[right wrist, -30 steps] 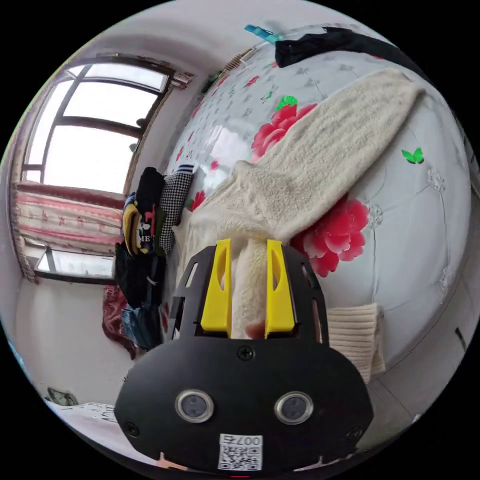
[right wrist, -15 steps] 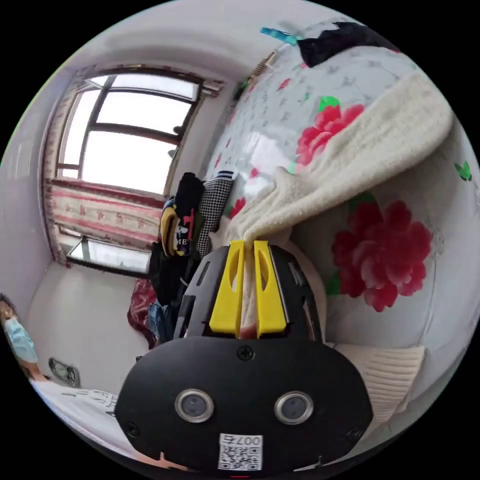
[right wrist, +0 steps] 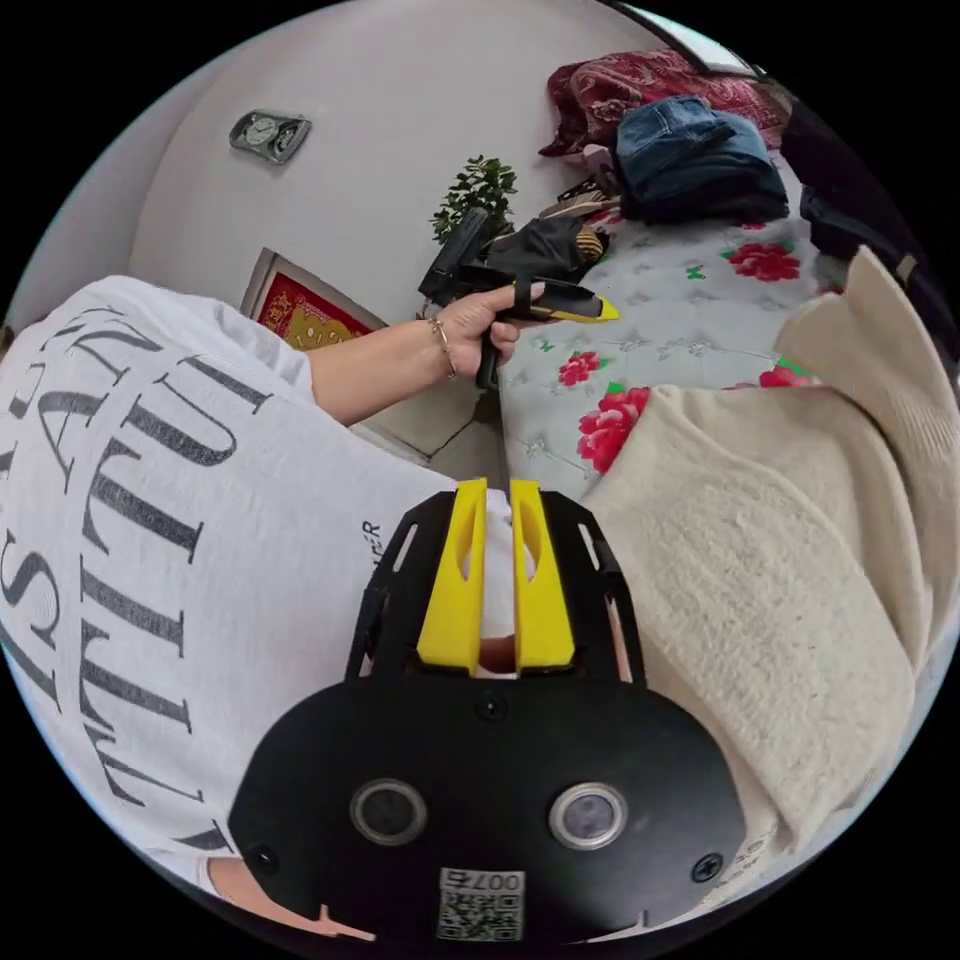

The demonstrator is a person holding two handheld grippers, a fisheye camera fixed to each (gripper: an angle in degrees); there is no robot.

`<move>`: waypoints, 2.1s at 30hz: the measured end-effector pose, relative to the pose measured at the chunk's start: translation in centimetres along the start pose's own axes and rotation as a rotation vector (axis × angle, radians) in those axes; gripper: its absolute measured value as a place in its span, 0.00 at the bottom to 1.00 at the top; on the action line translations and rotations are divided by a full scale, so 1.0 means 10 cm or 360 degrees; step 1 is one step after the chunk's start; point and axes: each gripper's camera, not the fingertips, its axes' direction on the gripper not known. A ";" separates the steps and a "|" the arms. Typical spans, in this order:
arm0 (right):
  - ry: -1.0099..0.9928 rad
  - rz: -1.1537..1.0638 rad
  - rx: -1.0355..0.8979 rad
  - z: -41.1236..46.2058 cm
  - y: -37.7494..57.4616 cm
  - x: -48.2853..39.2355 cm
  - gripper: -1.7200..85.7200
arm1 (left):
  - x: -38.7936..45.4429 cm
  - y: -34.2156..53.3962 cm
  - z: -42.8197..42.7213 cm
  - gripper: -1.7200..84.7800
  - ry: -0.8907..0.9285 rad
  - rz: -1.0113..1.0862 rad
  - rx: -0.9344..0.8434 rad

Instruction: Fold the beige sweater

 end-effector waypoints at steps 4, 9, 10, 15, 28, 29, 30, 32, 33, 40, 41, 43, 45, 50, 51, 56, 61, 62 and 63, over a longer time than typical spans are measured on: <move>0.0420 0.0397 0.0452 -0.79 0.45 0.47 0.05 | -0.05 -0.02 0.15 0.09 -0.0047 0.0030 -0.0047; 0.0857 0.0793 0.0767 -1.64 0.87 1.09 0.08 | 0.55 -0.41 0.92 0.17 0.0154 0.0298 -0.0303; 0.0909 0.0825 0.0738 -1.73 0.86 1.26 0.09 | 0.77 -0.49 1.14 0.19 0.0190 0.0394 -0.0383; 0.0886 0.0871 0.0493 -1.63 0.58 2.04 0.10 | 1.39 -0.56 1.82 0.11 -0.0183 0.0617 -0.0560; 0.0599 -0.0238 -0.0461 -0.06 -0.14 0.83 0.10 | 1.21 0.30 1.71 0.01 -0.0213 0.0569 -0.0526; 0.0633 -0.0256 -0.0415 -0.20 -0.22 0.87 0.10 | 1.17 0.33 1.71 0.01 -0.0185 0.0532 -0.0501; 0.0640 -0.0252 -0.0371 -0.29 -0.26 0.92 0.10 | 1.17 0.34 1.71 0.01 -0.0175 0.0521 -0.0494; 0.0646 -0.0123 -0.0142 -0.67 -0.41 1.28 0.11 | 1.25 0.36 1.81 0.01 -0.0195 0.0534 -0.0507; 0.0632 -0.0063 -0.0086 -0.76 -0.45 1.41 0.11 | 1.28 0.37 1.83 0.01 -0.0206 0.0547 -0.0510; 0.0310 0.0637 0.0062 -0.87 -0.65 2.92 0.12 | 1.37 0.54 2.04 0.09 -0.0151 0.0564 -0.0546; 0.0208 0.0682 -0.0030 -0.68 -0.67 3.03 0.12 | 1.43 0.60 2.06 0.09 -0.0162 0.0601 -0.0537; 0.0124 0.0698 -0.0181 -0.38 -0.68 3.07 0.11 | 1.56 0.69 2.12 0.09 -0.0246 0.0695 -0.0548; 0.0161 0.0673 -0.0134 -0.28 -0.65 2.99 0.09 | 1.66 0.78 2.16 0.08 -0.0344 0.0748 -0.0546; 0.0382 0.0753 0.0482 -0.74 -0.26 2.43 0.05 | 1.66 0.94 2.04 0.02 -0.0288 0.0726 -0.0421; 0.0406 0.0756 0.0552 -0.81 -0.19 2.32 0.05 | 1.66 0.94 1.97 0.02 -0.0263 0.0721 -0.0385; 0.0807 0.0336 0.0962 -1.38 0.16 0.74 0.04 | 2.11 0.89 0.98 0.01 -0.0133 0.0883 0.0049; 0.0903 -0.0238 0.0636 -1.34 0.58 -0.67 0.05 | 2.58 1.55 -0.03 0.01 -0.0219 0.0999 0.0528; 0.0740 -0.0226 0.0470 -1.19 0.72 -0.74 0.06 | 2.58 1.78 -0.14 0.01 -0.0221 0.0971 0.0595; 0.0641 -0.0191 0.0385 -1.10 0.79 -0.73 0.06 | 2.57 1.90 -0.17 0.01 -0.0220 0.0956 0.0620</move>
